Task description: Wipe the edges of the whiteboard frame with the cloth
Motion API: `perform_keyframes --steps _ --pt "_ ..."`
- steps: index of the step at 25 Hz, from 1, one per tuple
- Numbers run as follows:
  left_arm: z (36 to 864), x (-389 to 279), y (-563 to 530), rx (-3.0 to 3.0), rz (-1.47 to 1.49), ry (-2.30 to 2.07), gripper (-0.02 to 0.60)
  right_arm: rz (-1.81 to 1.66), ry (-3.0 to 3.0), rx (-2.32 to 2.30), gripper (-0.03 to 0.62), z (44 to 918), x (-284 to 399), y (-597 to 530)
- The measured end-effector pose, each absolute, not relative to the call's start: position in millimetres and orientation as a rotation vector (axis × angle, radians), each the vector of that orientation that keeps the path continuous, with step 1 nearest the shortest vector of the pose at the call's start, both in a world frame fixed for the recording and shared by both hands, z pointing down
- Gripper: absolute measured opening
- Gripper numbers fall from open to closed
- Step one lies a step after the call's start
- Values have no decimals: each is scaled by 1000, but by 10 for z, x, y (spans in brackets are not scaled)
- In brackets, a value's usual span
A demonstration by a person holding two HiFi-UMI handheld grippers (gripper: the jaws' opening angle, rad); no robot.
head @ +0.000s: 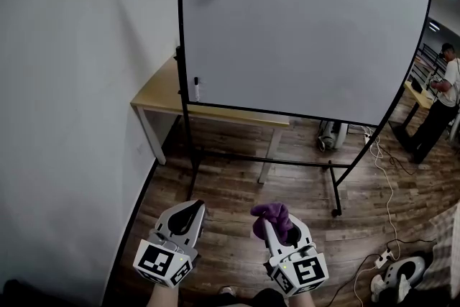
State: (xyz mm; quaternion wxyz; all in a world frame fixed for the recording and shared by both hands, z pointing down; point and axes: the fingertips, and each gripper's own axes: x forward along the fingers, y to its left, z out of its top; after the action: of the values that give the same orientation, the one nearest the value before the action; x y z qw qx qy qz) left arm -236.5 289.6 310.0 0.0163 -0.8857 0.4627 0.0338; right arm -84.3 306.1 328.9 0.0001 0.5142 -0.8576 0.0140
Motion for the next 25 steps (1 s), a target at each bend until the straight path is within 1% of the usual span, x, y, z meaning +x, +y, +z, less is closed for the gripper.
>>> perform_keyframes --steps 13,25 --pt "3084 -2437 2627 -2752 132 1438 17 66 -2709 1591 86 3271 -889 2847" --pt "2979 -2412 1746 -2688 134 1511 17 50 -2776 1487 86 3195 -921 1845"
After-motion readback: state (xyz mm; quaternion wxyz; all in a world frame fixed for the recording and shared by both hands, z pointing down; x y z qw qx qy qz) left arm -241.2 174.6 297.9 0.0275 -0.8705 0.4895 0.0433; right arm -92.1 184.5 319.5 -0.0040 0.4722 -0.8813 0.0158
